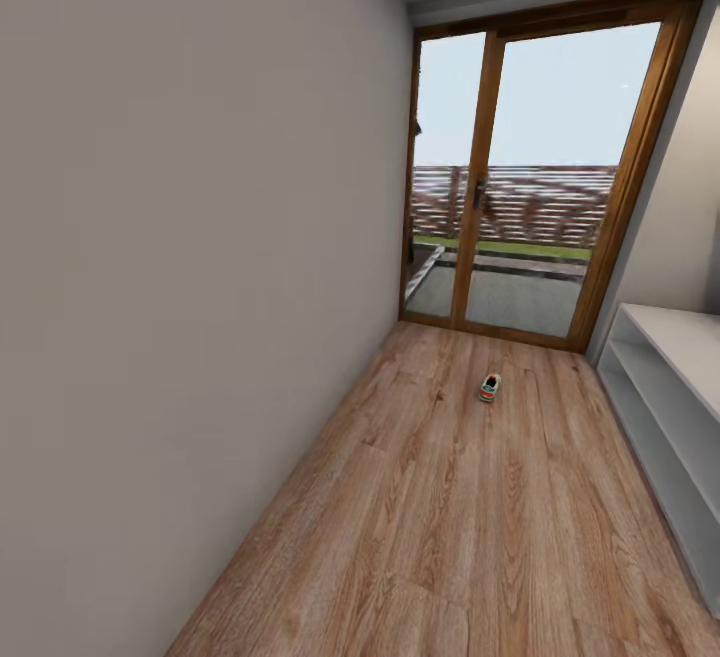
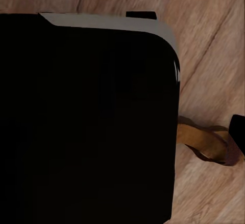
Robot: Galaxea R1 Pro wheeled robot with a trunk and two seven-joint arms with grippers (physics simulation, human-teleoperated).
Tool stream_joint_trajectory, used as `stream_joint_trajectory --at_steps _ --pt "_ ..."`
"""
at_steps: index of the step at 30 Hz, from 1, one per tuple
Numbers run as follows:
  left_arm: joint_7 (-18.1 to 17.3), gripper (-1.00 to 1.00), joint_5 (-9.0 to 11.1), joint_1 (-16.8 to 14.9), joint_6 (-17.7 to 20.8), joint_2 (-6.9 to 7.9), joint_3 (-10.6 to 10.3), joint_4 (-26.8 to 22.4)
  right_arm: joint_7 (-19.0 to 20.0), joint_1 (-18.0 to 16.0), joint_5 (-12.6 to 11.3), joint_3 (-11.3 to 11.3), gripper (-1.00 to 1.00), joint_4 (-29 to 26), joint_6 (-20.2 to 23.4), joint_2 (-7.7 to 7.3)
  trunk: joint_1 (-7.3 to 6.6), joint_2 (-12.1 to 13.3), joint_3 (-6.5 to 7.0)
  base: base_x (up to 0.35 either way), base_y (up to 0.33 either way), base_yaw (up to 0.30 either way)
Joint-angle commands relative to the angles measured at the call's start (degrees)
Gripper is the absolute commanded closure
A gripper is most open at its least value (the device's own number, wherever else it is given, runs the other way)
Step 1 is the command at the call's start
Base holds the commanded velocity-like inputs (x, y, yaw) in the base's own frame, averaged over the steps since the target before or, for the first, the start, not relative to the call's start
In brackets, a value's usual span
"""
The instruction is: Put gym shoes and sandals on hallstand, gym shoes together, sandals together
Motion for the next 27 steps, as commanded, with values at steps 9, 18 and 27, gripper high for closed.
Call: stream_joint_trajectory --at_steps 9,18,27 --pt "-0.1 -1.00 0.0 -3.1 -1.2 -0.07 -0.1 -21.4 0.2 0.0 0.3 0.2 -1.00 -20.9 0.0 -0.10 0.00 0.0 -0.05 0.000 0.000 0.000" --pt "0.0 -1.00 0.2 -3.6 -3.9 -0.08 -0.1 -20.4 0.2 0.0 0.5 0.2 -1.00 -21.3 0.0 0.00 0.00 0.0 -0.05 0.000 0.000 0.000" --pt "0.0 -1.00 0.2 -3.6 -4.1 -0.08 -0.2 -19.7 0.2 0.0 -0.1 -0.2 -1.00 -21.1 0.0 -0.06 0.00 0.0 -0.05 0.118 0.046 0.000"
